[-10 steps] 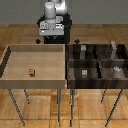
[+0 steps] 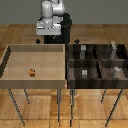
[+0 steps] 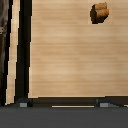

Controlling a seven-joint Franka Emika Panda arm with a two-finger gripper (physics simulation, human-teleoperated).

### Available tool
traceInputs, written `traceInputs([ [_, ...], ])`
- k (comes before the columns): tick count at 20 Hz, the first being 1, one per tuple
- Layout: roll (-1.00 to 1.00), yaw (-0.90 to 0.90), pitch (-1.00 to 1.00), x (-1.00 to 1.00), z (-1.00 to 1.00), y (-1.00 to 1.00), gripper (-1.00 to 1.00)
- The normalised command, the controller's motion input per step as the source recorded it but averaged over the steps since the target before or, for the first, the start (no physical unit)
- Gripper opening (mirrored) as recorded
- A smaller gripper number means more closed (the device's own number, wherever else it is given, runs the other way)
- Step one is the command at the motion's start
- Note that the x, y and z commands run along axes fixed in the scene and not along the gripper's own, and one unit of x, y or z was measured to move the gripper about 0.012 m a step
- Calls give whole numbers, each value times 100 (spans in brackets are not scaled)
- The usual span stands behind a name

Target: Place the loaf of bread into the appropriate compartment.

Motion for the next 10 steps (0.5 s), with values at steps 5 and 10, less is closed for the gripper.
traceInputs([
  [5,0,0,0,0,0,-100,100],
  [10,0,0,0,4,0,-100,100],
])
